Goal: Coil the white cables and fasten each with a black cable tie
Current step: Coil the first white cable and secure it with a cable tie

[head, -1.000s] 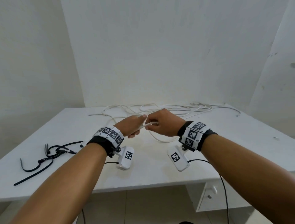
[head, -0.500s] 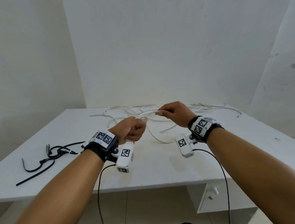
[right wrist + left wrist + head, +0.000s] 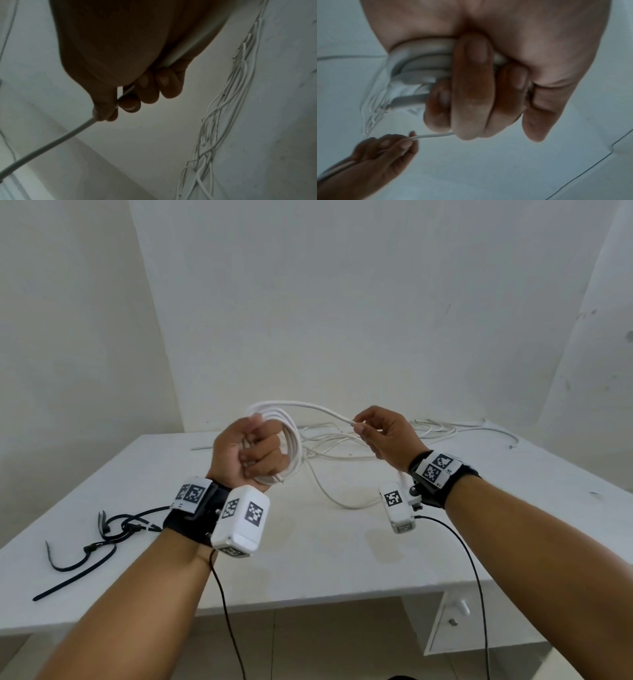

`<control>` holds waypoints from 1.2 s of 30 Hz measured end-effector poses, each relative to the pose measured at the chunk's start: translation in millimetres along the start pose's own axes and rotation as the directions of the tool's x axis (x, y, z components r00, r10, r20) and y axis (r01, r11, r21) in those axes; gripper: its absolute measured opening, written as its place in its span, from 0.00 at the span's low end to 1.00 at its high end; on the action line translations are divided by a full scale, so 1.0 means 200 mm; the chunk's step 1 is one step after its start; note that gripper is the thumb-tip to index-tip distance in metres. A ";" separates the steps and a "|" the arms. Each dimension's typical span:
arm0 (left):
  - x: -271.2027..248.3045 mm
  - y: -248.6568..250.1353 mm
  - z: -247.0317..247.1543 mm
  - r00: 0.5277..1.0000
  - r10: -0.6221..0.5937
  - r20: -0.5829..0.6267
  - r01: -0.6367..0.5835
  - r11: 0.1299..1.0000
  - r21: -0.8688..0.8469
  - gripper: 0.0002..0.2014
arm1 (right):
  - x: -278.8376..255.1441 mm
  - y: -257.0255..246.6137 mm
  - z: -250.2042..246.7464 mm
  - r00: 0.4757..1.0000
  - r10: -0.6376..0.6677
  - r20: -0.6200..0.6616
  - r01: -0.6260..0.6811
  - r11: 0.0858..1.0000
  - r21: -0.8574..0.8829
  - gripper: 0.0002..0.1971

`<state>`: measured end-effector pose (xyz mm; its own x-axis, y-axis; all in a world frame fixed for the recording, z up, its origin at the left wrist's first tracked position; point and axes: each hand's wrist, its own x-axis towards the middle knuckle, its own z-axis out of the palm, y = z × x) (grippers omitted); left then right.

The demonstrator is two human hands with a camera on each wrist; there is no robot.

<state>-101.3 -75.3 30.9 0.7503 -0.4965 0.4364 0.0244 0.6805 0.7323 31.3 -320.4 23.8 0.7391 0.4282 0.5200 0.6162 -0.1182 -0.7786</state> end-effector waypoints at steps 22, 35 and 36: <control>0.19 -0.22 -0.06 0.653 0.682 -0.329 0.408 0.048 0.912 0.28 | -0.20 -0.30 0.39 0.824 0.094 0.559 0.337 0.712 -0.616 0.16; 0.13 -0.20 -0.07 0.798 0.318 -0.513 0.587 -0.214 0.781 0.27 | -0.12 -0.52 0.15 0.742 0.220 0.633 0.411 0.596 -0.689 0.11; 0.12 -0.21 -0.07 0.805 0.281 -0.522 0.585 -0.233 0.777 0.28 | -0.11 -0.53 0.13 0.744 0.200 0.638 0.397 0.636 -0.662 0.10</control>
<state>-74.0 -107.5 3.9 0.9560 0.0726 0.2842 -0.0801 -0.8675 0.4910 -57.8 -294.0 84.5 0.4990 0.8665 0.0070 0.8654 -0.4979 -0.0562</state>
